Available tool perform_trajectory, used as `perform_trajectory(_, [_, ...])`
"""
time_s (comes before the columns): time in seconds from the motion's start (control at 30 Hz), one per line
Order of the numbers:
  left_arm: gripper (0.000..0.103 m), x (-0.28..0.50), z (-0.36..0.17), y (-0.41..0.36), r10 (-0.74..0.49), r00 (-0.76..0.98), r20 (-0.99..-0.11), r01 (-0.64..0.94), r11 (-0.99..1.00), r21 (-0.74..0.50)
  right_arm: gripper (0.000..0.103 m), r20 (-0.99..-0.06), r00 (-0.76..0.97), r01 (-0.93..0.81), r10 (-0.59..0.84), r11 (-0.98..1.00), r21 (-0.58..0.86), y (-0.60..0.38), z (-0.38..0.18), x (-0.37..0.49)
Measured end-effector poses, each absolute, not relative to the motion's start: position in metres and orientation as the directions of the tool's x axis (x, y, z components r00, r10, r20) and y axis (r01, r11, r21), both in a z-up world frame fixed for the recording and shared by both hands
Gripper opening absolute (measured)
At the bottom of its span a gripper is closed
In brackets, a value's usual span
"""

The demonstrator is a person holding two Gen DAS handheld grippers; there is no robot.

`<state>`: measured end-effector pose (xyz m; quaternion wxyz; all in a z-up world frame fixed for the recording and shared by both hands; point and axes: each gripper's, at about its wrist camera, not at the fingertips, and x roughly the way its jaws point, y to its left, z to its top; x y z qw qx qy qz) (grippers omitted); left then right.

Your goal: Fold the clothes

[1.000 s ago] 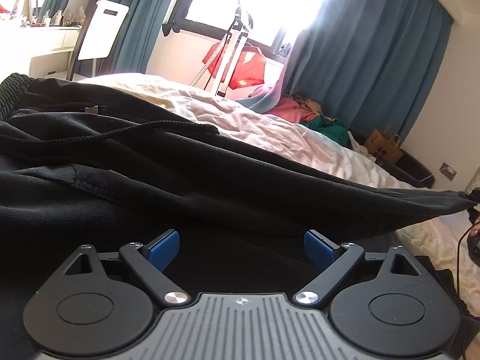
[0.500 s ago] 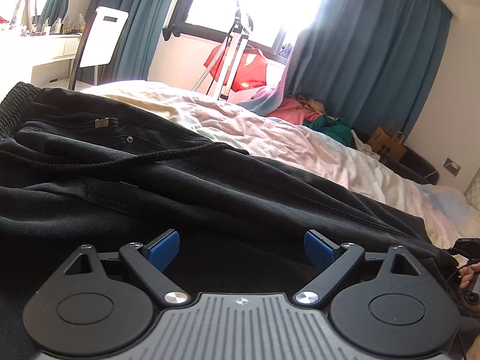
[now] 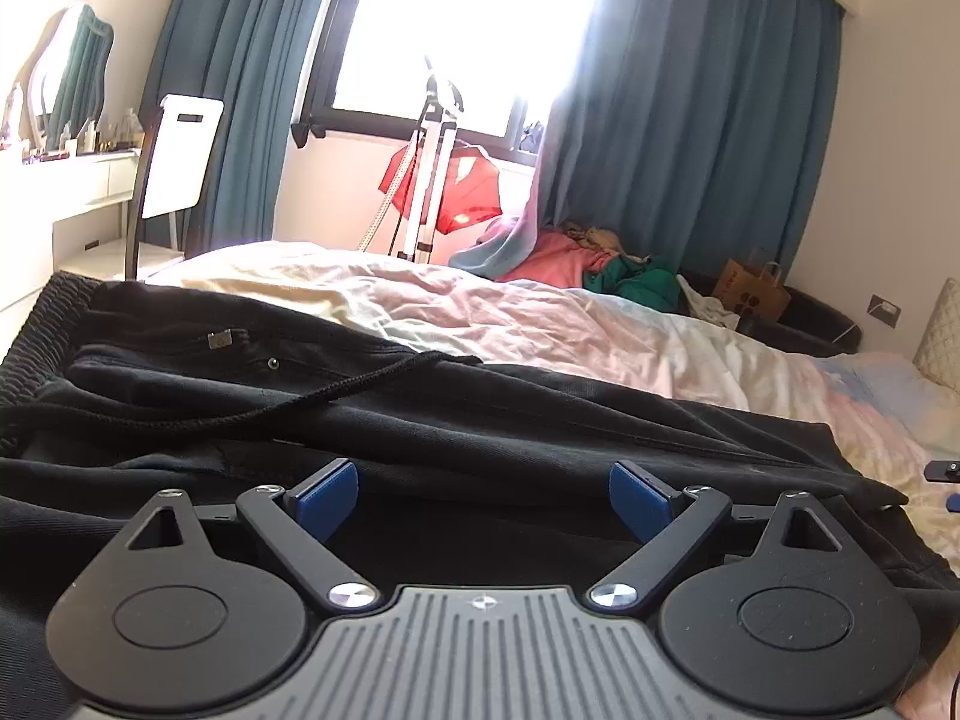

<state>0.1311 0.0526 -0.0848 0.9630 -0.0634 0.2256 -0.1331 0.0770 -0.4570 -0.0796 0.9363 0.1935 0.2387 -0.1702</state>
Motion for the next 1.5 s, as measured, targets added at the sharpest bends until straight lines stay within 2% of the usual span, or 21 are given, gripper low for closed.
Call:
perform_trajectory(0.13, [0.093,0.108,-0.071,0.054,-0.300,0.865,-0.402,0.262,0.954,-0.148,0.070,-0.491,0.858,0.268,-0.149,0.947,0.180,-0.407,-0.061,0.051])
perform_trajectory(0.27, [0.094,0.087,-0.059,0.054,-0.319,0.863,-0.392,0.295,0.948,-0.121,0.070,-0.486,0.866,0.202,-0.122,0.972,0.116,-0.375,-0.050,0.029])
perform_trajectory(0.43, [0.096,0.067,-0.056,0.059,-0.317,0.859,-0.402,0.290,0.948,-0.127,0.070,-0.462,0.881,0.189,-0.100,0.971,0.149,-0.368,-0.046,0.014])
perform_trajectory(0.63, [0.096,0.060,-0.065,0.075,-0.274,0.827,-0.490,0.225,0.962,-0.157,0.070,-0.463,0.878,0.232,-0.124,0.955,0.184,-0.379,-0.049,0.011])
perform_trajectory(1.1, [0.098,0.081,-0.036,0.179,0.009,0.777,-0.630,-0.151,0.973,-0.173,0.070,-0.514,0.845,0.297,-0.143,0.927,0.230,-0.402,-0.071,0.020])
perform_trajectory(1.2, [0.097,0.076,-0.023,0.209,0.050,0.719,-0.693,-0.248,0.950,-0.189,0.070,-0.518,0.839,0.320,-0.166,0.921,0.223,-0.404,-0.070,0.020])
perform_trajectory(1.37, [0.099,0.055,-0.010,0.272,-0.054,0.658,-0.751,-0.402,0.818,-0.412,0.070,-0.568,0.785,0.413,-0.248,0.892,0.181,-0.412,-0.073,0.019])
perform_trajectory(1.5, [0.099,0.052,-0.033,0.305,-0.044,0.546,-0.837,-0.556,0.728,-0.401,0.070,-0.575,0.775,0.441,-0.262,0.876,0.194,-0.419,-0.074,0.016])
